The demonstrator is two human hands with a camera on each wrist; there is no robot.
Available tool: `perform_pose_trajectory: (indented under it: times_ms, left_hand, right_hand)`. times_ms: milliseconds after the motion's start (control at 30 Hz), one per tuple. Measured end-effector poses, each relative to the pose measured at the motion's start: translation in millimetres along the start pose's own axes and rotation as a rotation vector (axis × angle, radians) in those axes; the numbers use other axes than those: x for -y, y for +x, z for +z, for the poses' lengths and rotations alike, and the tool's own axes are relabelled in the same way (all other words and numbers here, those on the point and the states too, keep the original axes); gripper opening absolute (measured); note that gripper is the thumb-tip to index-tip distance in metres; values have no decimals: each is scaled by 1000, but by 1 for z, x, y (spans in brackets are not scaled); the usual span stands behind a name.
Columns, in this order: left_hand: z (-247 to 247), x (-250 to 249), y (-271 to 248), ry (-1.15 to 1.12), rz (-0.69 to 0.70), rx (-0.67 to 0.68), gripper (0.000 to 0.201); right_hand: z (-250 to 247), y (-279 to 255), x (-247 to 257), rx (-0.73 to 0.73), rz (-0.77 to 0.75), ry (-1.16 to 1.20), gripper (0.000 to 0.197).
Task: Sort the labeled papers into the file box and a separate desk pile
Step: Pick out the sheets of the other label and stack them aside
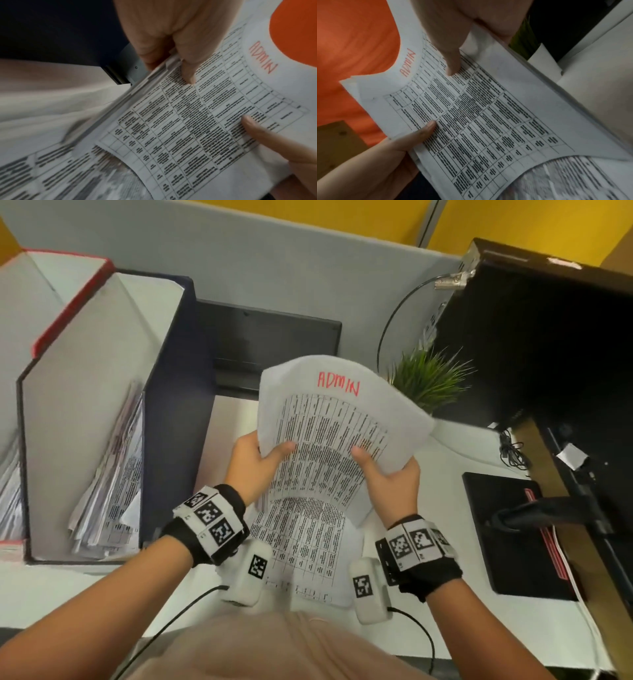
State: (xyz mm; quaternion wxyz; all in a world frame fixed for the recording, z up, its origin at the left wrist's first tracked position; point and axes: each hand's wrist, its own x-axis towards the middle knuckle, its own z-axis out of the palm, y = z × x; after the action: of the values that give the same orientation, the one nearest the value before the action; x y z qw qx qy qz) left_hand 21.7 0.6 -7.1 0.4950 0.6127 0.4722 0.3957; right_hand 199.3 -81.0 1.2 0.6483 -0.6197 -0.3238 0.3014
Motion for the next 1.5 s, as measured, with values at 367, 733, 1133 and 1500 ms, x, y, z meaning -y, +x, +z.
perform_pose_trajectory:
  times_ms: [367,733,1133,1500]
  left_hand:
    - [-18,-35,0,35,77,-170,6]
    - [-174,-105,2,212,-34,-144,32]
    - [-227,-71,4,580,-148,-447,35]
    - [-170,-7,36,1005,-461,-113,33]
  right_hand:
    - [12,10,8,85,-86,4,30]
    - [-10,17,-36,219,-8,-265,24]
    - [-35,10,-93,196,243,-812,76]
    - [-32,3,-106,249,307,-874,90]
